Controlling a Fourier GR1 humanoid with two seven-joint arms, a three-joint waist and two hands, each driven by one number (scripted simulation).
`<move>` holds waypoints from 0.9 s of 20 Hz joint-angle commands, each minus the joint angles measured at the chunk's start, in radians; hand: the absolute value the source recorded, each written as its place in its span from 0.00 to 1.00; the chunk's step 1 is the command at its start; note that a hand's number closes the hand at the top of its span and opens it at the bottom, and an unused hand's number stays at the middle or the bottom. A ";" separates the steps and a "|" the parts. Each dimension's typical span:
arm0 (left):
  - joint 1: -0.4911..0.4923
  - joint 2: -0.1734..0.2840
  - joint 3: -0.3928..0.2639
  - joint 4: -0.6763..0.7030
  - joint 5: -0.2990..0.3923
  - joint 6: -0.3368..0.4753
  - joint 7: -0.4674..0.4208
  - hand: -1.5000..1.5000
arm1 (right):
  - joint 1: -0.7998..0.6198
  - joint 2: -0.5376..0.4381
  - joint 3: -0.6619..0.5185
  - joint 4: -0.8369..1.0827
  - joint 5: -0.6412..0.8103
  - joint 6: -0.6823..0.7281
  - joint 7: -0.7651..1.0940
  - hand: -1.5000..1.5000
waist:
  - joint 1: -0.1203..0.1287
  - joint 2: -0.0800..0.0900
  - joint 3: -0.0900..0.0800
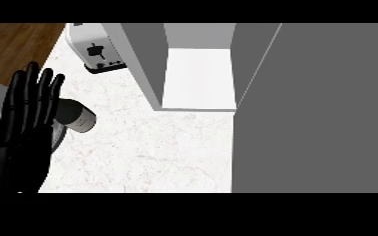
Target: Pick up the wine, place it into the cabinet and close the cabinet
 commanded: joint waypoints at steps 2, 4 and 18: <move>-0.075 -0.008 0.127 0.150 -0.065 0.111 -0.012 0.00 | -0.042 0.007 0.007 -0.045 -0.009 -0.016 0.056 0.00 | -0.021 0.011 -0.008; -0.193 0.033 0.282 0.247 -0.127 0.232 0.043 0.00 | 0.031 0.034 0.036 -0.080 0.003 -0.017 0.009 0.00 | -0.056 0.020 -0.007; -0.709 0.020 0.315 0.651 -0.265 0.590 0.396 0.00 | 0.263 -0.056 0.221 -0.464 -0.217 0.135 0.318 0.00 | -0.036 0.007 -0.007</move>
